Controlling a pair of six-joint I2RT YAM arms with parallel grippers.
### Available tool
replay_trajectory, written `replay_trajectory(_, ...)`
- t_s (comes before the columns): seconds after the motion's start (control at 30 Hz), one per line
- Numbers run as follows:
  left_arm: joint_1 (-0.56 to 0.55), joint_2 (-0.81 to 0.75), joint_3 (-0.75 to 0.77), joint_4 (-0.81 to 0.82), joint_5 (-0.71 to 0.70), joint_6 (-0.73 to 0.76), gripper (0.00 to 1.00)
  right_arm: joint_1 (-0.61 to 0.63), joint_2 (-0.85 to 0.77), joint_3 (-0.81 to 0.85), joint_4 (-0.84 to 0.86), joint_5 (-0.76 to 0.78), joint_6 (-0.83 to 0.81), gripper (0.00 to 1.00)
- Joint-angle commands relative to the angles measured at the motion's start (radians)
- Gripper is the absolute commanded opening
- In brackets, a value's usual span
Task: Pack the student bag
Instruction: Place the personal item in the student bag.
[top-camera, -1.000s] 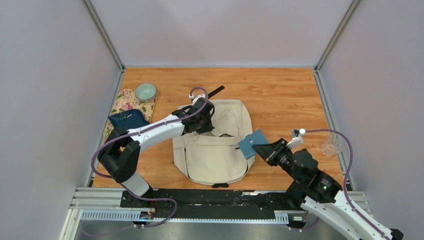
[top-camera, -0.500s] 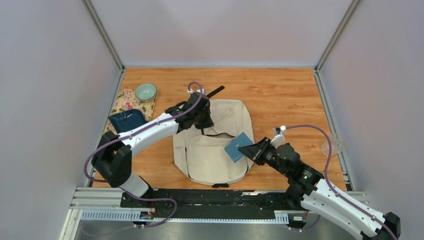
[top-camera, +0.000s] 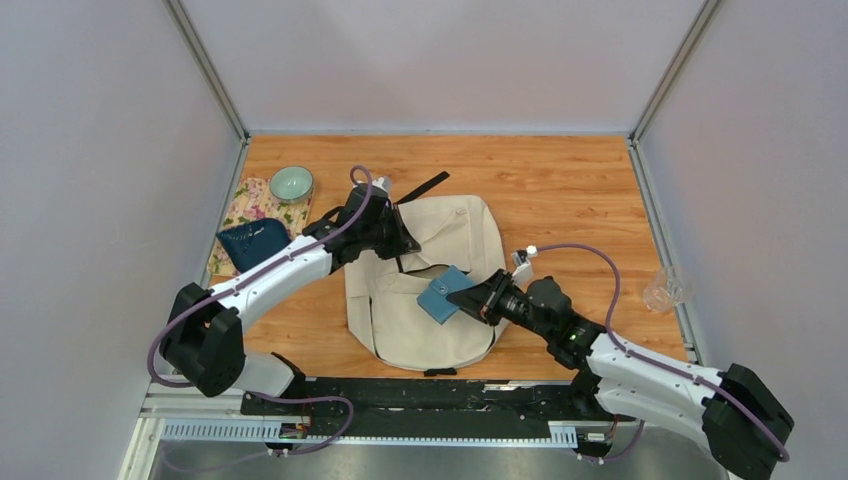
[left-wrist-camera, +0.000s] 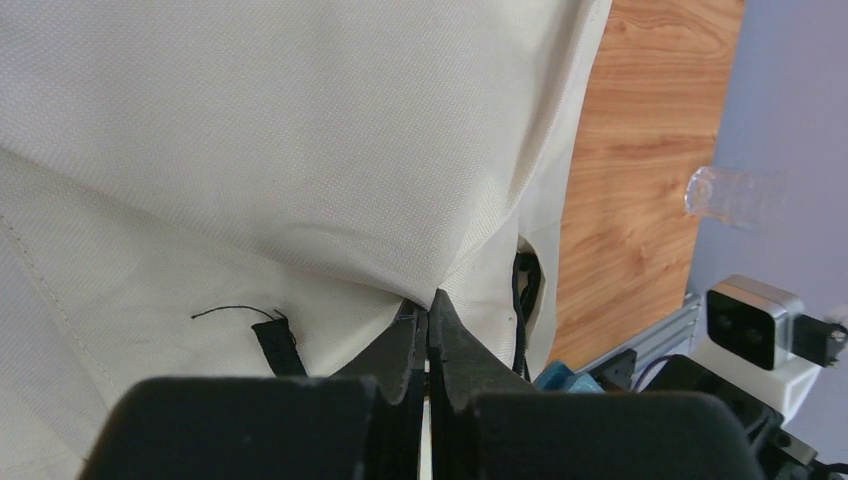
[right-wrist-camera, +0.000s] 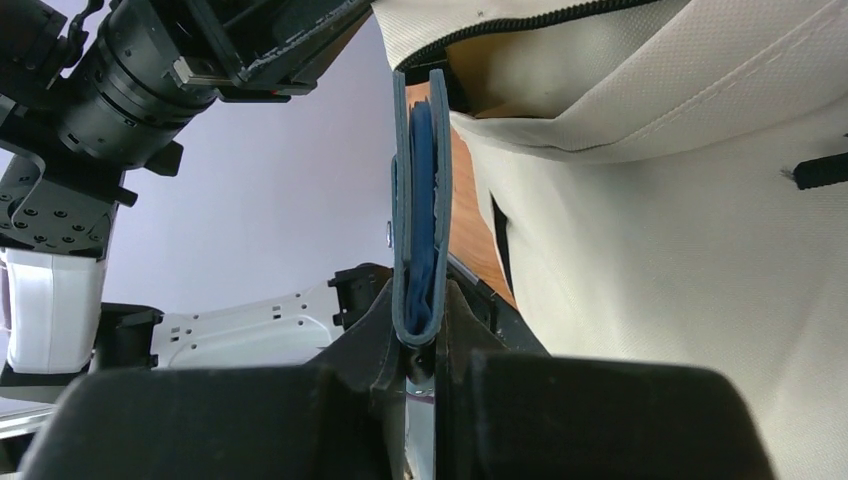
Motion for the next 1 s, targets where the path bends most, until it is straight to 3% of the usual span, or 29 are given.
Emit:
replay_trajectory(0.0,0.023,-0.085,-0.009,0.108,0.09,-0.034,0.0,0.01,0.07,0.004,0.203,-0.065,0.062,0.0)
replay_trajectory(0.4,0.057,-0.137,-0.078,0.154,0.127,-0.057,0.0,0.012,0.281,0.078,0.267,-0.14,0.07,0.0)
replay_trajectory(0.63,0.066,-0.161,-0.103,0.167,0.165,-0.054,0.0,0.002,0.405,0.101,0.404,-0.142,0.059,0.0)
replay_trajectory(0.97,0.069,-0.221,-0.157,0.168,0.193,-0.05,0.0,-0.119,0.48,0.119,0.478,-0.134,0.048,0.0)
